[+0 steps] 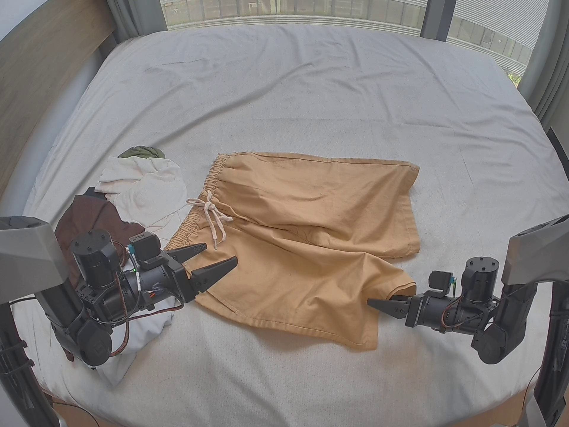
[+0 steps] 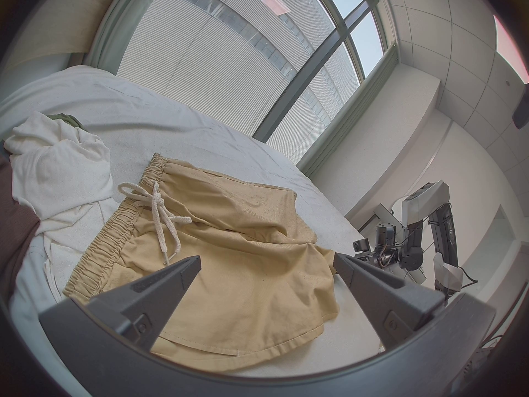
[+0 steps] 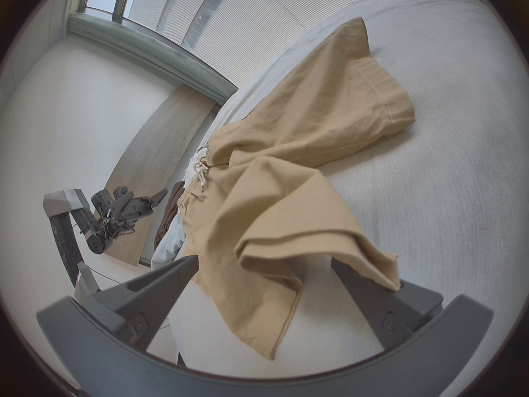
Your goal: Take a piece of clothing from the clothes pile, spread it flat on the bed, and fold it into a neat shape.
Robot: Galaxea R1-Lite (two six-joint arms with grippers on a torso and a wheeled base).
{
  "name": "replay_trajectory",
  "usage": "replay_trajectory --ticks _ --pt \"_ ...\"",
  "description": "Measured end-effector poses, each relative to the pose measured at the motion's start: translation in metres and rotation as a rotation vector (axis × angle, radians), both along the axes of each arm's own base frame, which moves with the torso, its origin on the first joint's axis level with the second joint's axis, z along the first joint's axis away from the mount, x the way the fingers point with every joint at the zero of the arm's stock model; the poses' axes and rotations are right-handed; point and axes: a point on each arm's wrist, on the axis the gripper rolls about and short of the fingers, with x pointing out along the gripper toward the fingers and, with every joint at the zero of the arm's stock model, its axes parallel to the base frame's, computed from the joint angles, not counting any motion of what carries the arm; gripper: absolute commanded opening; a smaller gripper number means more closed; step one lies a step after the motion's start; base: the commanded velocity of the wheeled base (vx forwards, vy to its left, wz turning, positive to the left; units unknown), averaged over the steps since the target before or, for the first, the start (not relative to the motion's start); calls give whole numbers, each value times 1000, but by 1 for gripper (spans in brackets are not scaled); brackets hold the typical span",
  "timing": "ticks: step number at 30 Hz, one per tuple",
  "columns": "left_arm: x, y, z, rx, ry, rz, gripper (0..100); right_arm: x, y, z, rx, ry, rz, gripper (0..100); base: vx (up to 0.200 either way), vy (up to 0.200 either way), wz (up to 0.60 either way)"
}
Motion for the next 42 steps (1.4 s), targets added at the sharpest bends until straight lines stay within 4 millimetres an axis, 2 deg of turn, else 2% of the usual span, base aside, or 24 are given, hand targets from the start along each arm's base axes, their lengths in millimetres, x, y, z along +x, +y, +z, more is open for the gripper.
replay_trajectory --ticks 6,13,22,33,37,42 --pt "0 0 0 4 -4 0 100 9 -1 6 37 -17 -26 100 0 0 0" --pt "0 0 0 5 -6 0 100 29 -13 15 66 -75 -83 100 0 0 0" --pt "0 0 0 6 -5 0 100 43 -21 21 82 -107 -189 100 0 0 0" --pt "0 0 -1 7 -4 0 100 32 -22 10 66 1 -197 100 0 0 0" --pt "0 0 0 7 -4 -1 100 20 -14 8 51 41 -162 100 0 0 0" --pt "-1 0 0 7 -4 -2 100 8 -1 14 48 48 -111 100 0 0 0"
